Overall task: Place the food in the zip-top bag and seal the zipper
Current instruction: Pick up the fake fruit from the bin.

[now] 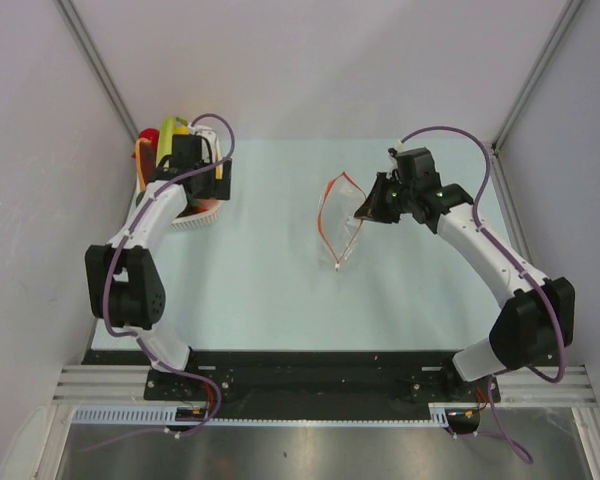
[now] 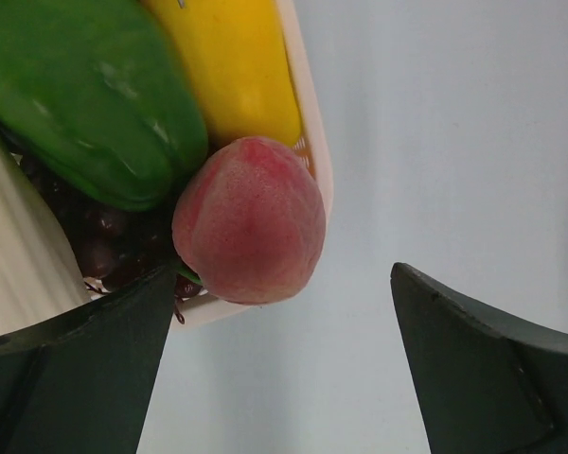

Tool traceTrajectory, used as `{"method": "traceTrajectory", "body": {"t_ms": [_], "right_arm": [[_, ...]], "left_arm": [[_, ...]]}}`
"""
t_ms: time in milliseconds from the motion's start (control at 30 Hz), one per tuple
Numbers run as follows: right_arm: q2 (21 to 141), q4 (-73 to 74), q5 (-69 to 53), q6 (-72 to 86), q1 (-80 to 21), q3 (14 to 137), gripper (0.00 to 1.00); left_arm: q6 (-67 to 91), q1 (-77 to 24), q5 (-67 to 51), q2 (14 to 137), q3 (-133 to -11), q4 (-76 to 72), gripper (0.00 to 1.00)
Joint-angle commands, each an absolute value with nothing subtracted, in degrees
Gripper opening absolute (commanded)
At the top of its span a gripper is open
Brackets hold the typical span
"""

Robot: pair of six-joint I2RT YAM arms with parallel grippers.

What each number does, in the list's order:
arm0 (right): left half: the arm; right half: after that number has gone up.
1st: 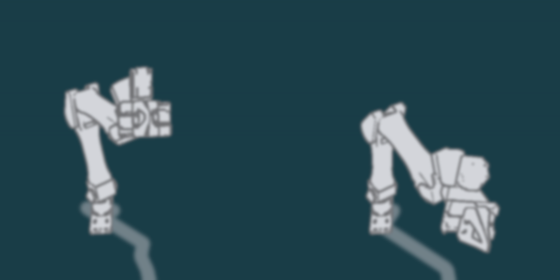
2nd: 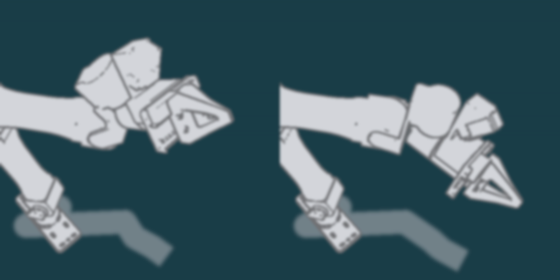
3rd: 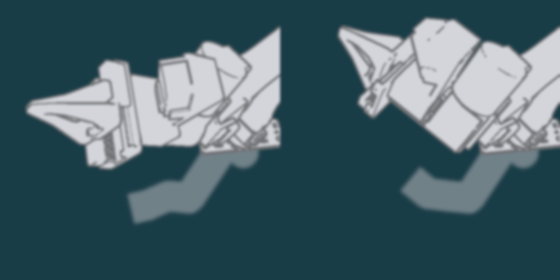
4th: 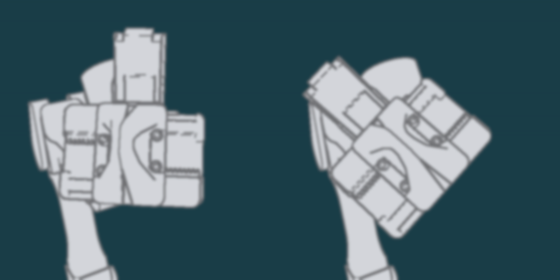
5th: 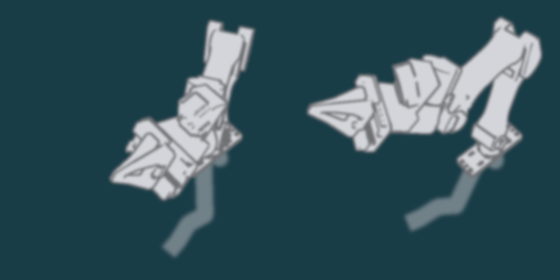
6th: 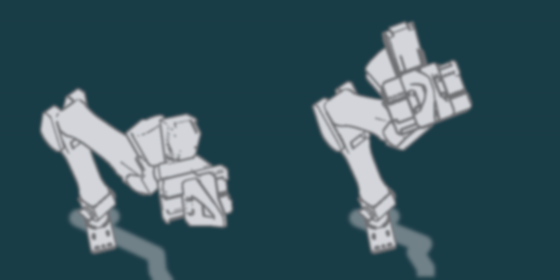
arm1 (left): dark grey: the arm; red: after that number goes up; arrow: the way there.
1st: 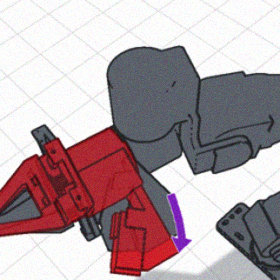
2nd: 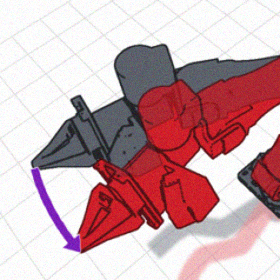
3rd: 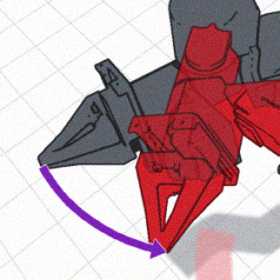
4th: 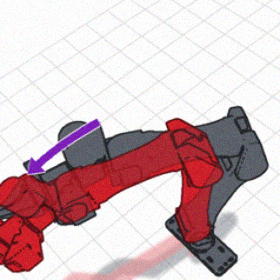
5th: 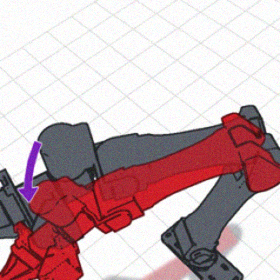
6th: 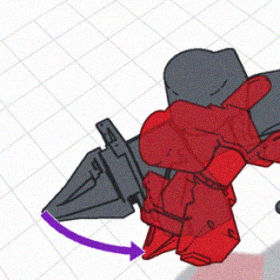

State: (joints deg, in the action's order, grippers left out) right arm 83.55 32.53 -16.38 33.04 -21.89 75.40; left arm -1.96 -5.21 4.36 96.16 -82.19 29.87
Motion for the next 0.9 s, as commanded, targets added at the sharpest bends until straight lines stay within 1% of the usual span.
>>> {"method": "traceTrajectory", "body": {"t_ms": [0, 267, 333, 367, 467, 500, 533, 633, 733, 867], "right_arm": [[86.8, 32.4, -14.7, 35.1, -23.0, 79.2, 0.0], [89.8, 31.8, -16.0, 34.5, -23.5, 80.6, 0.0], [91.0, 31.9, -16.5, 34.4, -23.5, 80.8, 0.0], [91.4, 31.9, -16.9, 34.4, -23.6, 80.9, 0.0], [92.7, 32.0, -17.7, 34.4, -23.6, 81.5, 0.0], [93.2, 32.0, -17.9, 34.4, -23.6, 81.9, 0.0], [93.9, 32.1, -18.2, 34.5, -23.6, 82.2, 0.0], [95.2, 32.4, -19.2, 34.5, -23.6, 83.1, 0.0], [95.5, 32.4, -19.3, 34.3, -23.6, 83.7, 0.0], [95.6, 32.5, -19.3, 33.9, -23.6, 83.4, 0.0]], "left_arm": [[-0.4, -4.9, 8.6, 98.3, -85.0, 27.2, 1.0], [1.4, -4.9, 9.5, 101.7, -85.6, 26.2, 0.99], [1.5, -4.9, 9.1, 101.6, -85.4, 26.3, 0.96], [1.5, -5.0, 9.0, 101.2, -85.3, 26.0, 0.93], [1.8, -4.9, 8.7, 100.2, -84.7, 26.1, 0.87], [1.8, -5.0, 8.6, 100.2, -84.7, 26.2, 0.86], [1.8, -5.0, 8.7, 100.2, -84.7, 26.6, 0.86], [1.9, -5.2, 9.3, 101.1, -85.4, 27.3, 0.92], [2.1, -5.2, 10.4, 102.6, -86.4, 28.1, 0.94], [2.0, -5.2, 10.5, 103.8, -87.5, 28.7, 0.93]]}}
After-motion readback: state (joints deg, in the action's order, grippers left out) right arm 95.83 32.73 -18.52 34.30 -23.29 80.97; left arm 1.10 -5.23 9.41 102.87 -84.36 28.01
